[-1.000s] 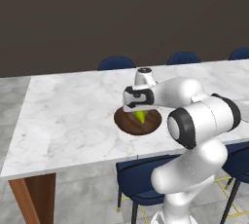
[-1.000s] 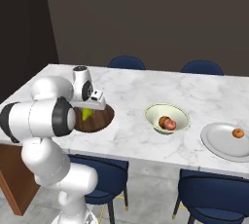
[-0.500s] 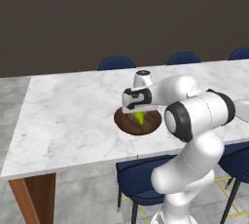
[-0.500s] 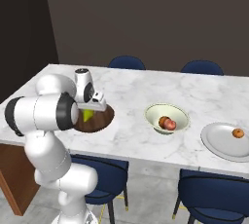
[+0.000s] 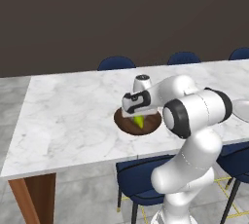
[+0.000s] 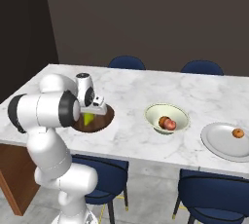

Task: Take the fruits from the plate on the dining counter and place two fruits in each bowl.

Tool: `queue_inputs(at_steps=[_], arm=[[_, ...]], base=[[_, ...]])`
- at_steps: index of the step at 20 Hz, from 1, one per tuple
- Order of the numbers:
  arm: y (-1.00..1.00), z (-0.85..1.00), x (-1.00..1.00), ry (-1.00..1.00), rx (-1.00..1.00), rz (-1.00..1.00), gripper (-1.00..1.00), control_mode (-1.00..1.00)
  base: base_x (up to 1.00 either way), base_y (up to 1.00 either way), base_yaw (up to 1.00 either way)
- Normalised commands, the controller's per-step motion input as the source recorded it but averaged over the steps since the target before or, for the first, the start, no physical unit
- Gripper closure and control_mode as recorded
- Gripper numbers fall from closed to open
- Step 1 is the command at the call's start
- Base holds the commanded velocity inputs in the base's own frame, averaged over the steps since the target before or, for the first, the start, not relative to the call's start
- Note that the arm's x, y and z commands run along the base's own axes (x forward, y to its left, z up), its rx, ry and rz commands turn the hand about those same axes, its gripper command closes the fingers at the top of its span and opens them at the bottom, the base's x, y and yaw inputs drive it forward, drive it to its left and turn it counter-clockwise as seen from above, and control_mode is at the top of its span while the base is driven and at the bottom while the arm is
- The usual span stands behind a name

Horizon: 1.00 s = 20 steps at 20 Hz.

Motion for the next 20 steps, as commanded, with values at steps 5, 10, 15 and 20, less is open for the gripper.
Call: queue_inputs(at_steps=[5, 10, 15, 20], arm=[[0.00, -0.09, 0.00, 0.00, 0.00, 0.00, 1.00, -1.00], [0.00, 0.00, 0.00, 0.00, 0.00, 0.00, -1.00, -1.00], [0.00, 0.00, 0.00, 0.00, 0.00, 0.00, -1.00, -1.00], [0.00, 0.26, -0.17, -0.06, 0.00, 0.02, -1.00, -1.00]], base=[[0.00, 0.00, 0.00], [0.00, 0.00, 0.00], [0.00, 0.00, 0.00], [0.00, 0.00, 0.00]])
